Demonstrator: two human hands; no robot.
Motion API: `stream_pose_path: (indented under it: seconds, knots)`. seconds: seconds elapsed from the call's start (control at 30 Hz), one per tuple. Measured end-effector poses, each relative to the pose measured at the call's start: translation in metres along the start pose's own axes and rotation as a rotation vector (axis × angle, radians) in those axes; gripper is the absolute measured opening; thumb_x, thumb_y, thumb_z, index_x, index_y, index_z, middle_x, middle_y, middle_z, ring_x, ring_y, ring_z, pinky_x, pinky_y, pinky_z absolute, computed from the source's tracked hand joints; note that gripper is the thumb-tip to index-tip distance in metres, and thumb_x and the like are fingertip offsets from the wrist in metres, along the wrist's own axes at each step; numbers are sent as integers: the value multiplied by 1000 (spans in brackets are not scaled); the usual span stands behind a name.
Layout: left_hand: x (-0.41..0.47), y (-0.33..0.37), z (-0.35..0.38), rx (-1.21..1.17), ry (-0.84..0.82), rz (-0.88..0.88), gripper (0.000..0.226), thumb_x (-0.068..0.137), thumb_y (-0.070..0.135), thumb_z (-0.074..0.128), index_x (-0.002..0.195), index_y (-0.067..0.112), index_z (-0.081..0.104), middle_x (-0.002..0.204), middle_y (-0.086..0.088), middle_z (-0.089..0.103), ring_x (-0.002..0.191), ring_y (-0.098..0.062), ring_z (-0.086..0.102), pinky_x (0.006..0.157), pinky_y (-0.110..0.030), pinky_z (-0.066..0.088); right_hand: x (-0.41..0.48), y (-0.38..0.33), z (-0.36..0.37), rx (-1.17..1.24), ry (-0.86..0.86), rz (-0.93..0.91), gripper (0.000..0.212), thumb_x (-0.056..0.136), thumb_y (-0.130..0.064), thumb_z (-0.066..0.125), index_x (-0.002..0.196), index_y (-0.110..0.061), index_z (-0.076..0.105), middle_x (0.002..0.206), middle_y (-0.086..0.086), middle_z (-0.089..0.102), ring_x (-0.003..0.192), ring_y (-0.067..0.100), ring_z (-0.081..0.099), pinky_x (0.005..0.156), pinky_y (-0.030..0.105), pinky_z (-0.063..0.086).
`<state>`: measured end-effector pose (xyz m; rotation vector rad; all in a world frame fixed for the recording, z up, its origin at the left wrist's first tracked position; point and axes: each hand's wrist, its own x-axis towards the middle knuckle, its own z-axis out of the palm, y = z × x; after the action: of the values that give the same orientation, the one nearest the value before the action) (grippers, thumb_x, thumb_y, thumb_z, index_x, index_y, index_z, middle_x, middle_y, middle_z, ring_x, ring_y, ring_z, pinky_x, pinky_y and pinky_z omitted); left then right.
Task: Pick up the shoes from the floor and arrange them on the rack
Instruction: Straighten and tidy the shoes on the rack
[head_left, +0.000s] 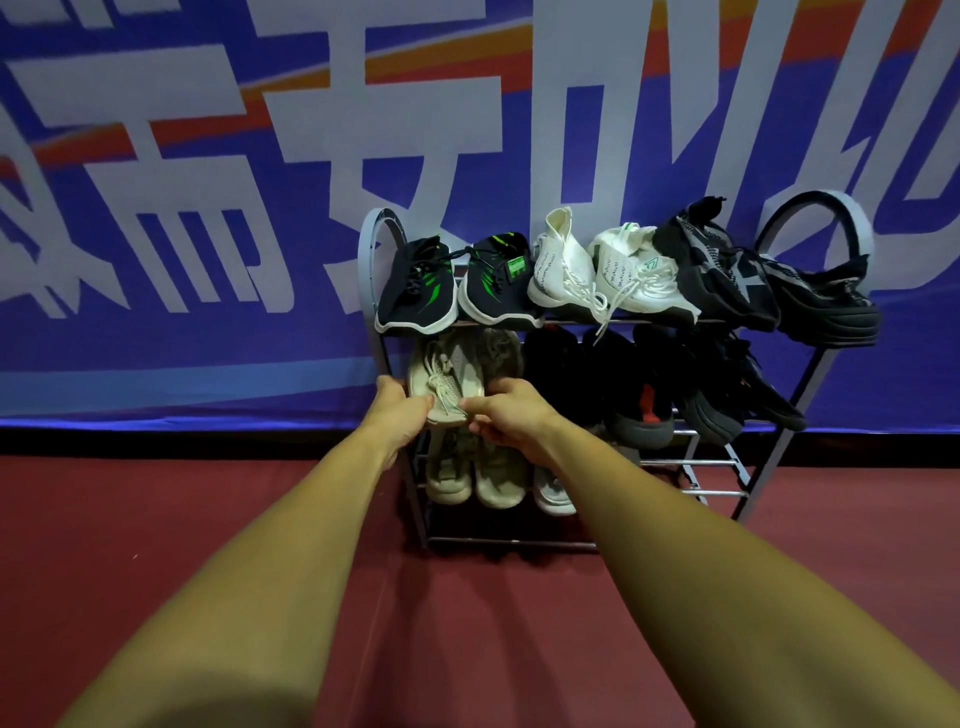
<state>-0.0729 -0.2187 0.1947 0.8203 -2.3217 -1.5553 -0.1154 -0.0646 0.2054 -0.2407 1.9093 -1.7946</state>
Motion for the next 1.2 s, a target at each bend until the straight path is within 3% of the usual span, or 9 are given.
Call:
stream_pose_path:
  seconds: [0.07, 0.17, 0.3, 0.5, 0.6, 0.77, 0.93, 1.03, 1.2]
  knots:
    - [1, -2, -5, -15, -30, -17, 52, 93, 21, 62, 135, 10, 33, 123, -13, 59, 107, -27, 61, 89, -39, 51, 8, 6, 8, -6, 11, -17, 19, 91, -4, 67, 85, -16, 54, 78, 6, 64, 57, 13, 58, 47, 19, 46]
    - [-6, 1, -8, -42, -151, -114, 49, 88, 25, 63, 131, 26, 39, 95, -8, 62, 61, -14, 55, 45, -22, 40, 21, 13, 17, -67, 63, -44, 7, 90, -6, 65, 94, -10, 61, 77, 10, 67, 57, 14, 62, 56, 27, 50]
    - [-2, -3, -7, -54, -194, -208, 44, 87, 11, 58, 128, 24, 48, 64, -2, 62, 45, -8, 45, 41, -18, 25, 36, 27, 23, -123, 116, -42, 6, 89, -13, 65, 86, -18, 65, 82, 6, 72, 59, 14, 66, 64, 31, 59]
    - [8, -6, -6, -69, -91, -120, 55, 88, -3, 51, 136, 24, 48, 79, -3, 62, 49, -9, 47, 35, -16, 30, 48, 31, 31, -141, 187, -77, 5, 88, -18, 71, 92, -20, 68, 80, 1, 73, 51, 6, 64, 58, 25, 51]
    - [12, -7, -2, -79, -72, -82, 61, 89, -6, 50, 142, 24, 44, 111, -10, 67, 86, -24, 68, 66, -29, 58, 53, 34, 32, -115, 230, -60, 8, 86, -21, 74, 88, -21, 67, 74, 0, 72, 44, 4, 60, 59, 26, 51]
    - [24, -13, 4, -59, -27, -94, 55, 89, -5, 52, 140, 15, 46, 125, -16, 63, 118, -35, 60, 98, -46, 48, 60, 35, 30, -136, 265, 11, 19, 84, -28, 77, 88, -10, 70, 63, 6, 70, 41, 7, 59, 60, 31, 55]
    - [33, -20, 7, -33, -25, -72, 51, 92, 0, 55, 141, 15, 50, 109, -13, 68, 66, -13, 56, 47, -19, 43, 62, 31, 28, -260, 131, 46, 27, 95, -30, 62, 89, -4, 61, 70, 7, 74, 40, 13, 57, 56, 30, 53]
    - [36, -24, 9, -10, -27, -100, 38, 99, 11, 53, 136, 9, 57, 97, -11, 67, 60, -11, 53, 41, -16, 38, 57, 27, 28, -364, 107, 12, 20, 97, -25, 55, 81, -14, 51, 74, 9, 76, 48, 17, 61, 63, 31, 55]
    - [31, -18, 14, 35, -30, -93, 38, 99, 9, 46, 134, 11, 59, 72, -4, 58, 54, -11, 46, 37, -14, 37, 45, 24, 21, -409, 78, -15, 15, 93, -17, 58, 78, -18, 59, 70, 6, 74, 45, 16, 60, 48, 23, 48]
